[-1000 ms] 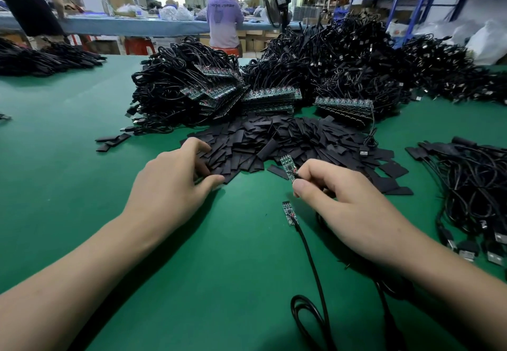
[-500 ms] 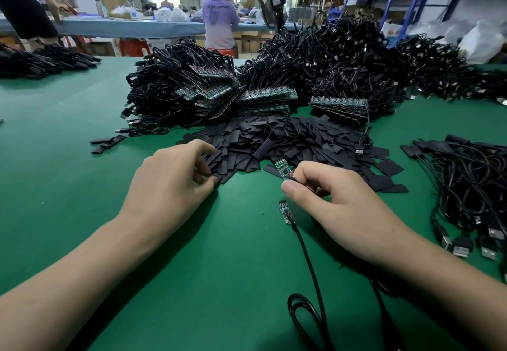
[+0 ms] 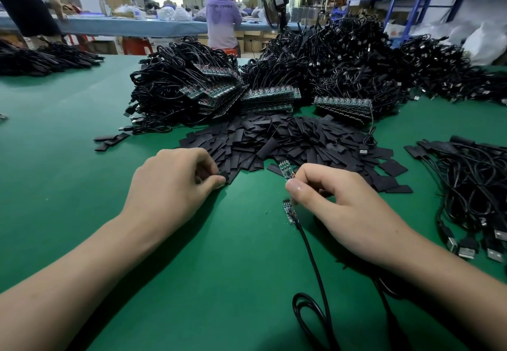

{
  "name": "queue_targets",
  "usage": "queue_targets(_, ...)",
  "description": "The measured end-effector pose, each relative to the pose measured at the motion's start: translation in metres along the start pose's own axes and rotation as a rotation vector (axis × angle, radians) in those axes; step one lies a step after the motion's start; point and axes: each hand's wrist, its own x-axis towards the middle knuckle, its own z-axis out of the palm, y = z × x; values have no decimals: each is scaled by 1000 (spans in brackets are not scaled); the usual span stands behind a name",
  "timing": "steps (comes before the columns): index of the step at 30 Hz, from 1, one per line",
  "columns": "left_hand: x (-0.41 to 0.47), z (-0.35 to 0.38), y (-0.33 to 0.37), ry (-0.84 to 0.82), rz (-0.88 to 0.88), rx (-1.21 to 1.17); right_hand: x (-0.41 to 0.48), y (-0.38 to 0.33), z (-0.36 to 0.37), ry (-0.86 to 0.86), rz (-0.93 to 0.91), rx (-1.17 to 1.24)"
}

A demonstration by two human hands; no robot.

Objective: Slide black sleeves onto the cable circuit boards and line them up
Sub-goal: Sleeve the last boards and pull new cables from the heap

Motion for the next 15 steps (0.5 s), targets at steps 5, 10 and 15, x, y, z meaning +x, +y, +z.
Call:
queue_targets(5,-5,-2,16,-42,99,-414,0,0,-1,-12,32,27)
queue_targets(10,-17,0,37,-254,112,-937,1,-3,1,-38,36,74)
queue_targets(15,-24,2,44,-197,247,-843,1,1,3,-33,66,196)
